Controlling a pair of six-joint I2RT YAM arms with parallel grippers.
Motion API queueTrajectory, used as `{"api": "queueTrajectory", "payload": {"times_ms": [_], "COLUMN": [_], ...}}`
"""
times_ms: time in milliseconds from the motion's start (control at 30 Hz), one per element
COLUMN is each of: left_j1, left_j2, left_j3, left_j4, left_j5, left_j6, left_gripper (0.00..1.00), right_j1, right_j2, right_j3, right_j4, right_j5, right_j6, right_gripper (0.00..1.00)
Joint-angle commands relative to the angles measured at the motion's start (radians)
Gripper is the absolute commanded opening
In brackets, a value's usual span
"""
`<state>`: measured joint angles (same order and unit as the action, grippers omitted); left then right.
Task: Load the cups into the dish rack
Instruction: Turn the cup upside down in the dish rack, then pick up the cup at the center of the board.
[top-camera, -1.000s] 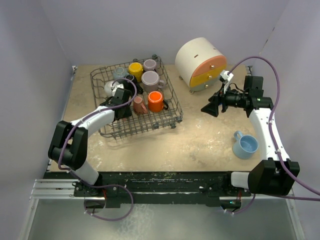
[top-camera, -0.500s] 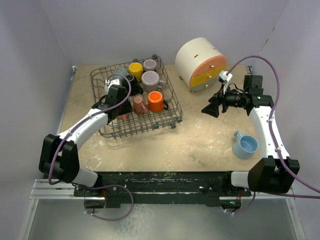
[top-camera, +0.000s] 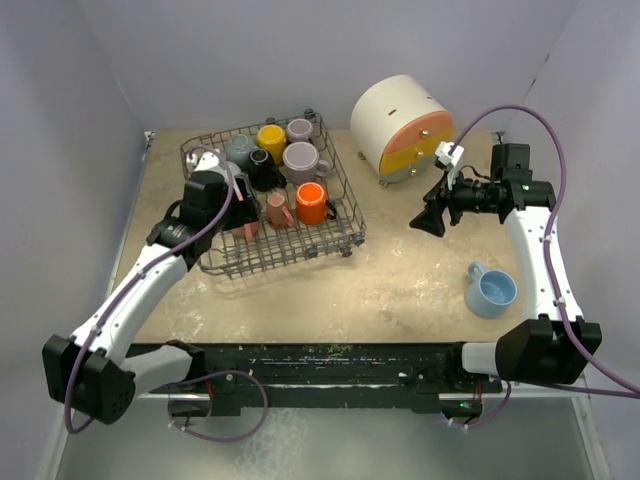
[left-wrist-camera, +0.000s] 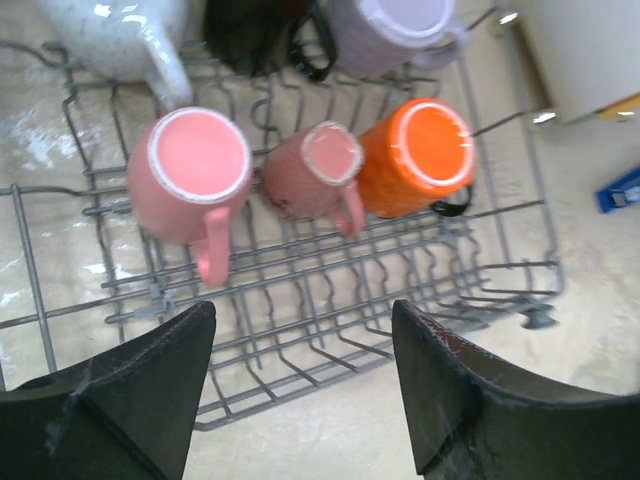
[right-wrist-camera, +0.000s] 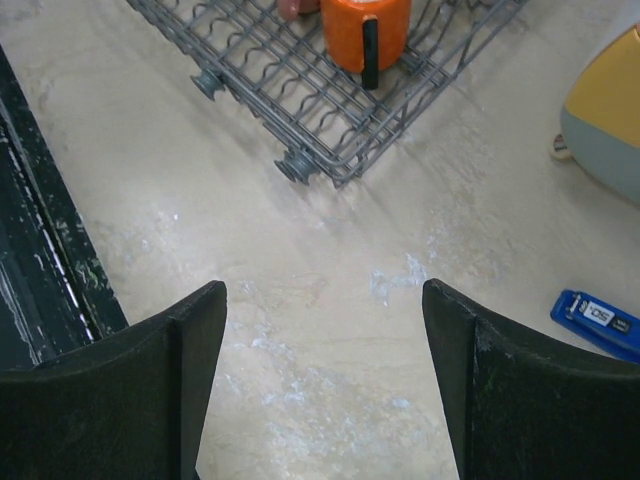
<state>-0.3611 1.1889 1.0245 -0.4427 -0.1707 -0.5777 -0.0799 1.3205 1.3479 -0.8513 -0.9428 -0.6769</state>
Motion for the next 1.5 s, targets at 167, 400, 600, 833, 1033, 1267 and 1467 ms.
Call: {"api": "queueTrajectory", "payload": {"times_ms": [167,400,600,833,1033,1267,1467], "left_j1": [0.001,0.002,0.002,0.001,0.002,0.001,0.002], "left_j2": [-0.279,-0.364,-0.359,-0.354,-0.338,-0.334,-0.351], "left_j3": [-0.093,-0.142,-0.119,-0.121,-0.122,-0.122,-0.121], "left_j4": [0.183,0.288,0.265,0.26,0.257,0.227,0.179], "left_j5": [0.161,0.233,0.263,0.291,0.304,0.313,0.298], "left_j6": [-0.075,-0.196,-0.205,-0.22,-0.23,-0.248,-0.263], "left_gripper": [1.0,0.99,0.99,0.99,0.99,0.99,0.99], "right_j1": [-0.004,-0.06,-0.183,-0.296,-0.322,-0.346,-0.349], "right_j2": [0.002,0.015,0.05,0.076,0.026,0.033,0.072], "right_j3": [0.086,0.11,0.133,0.107,-0.003,-0.102,-0.178], "right_j4": [-0.122,-0.169,-0.221,-0.254,-0.227,-0.181,-0.125], "right_j5": [0.244,0.44,0.547,0.747,0.886,0.916,0.936], "right_j6": [-0.086,-0.109,-0.195,-0.335,-0.435,-0.442,-0.429], "right_gripper": [0.83,0.88,0.89,0.88,0.88,0.82,0.76]}}
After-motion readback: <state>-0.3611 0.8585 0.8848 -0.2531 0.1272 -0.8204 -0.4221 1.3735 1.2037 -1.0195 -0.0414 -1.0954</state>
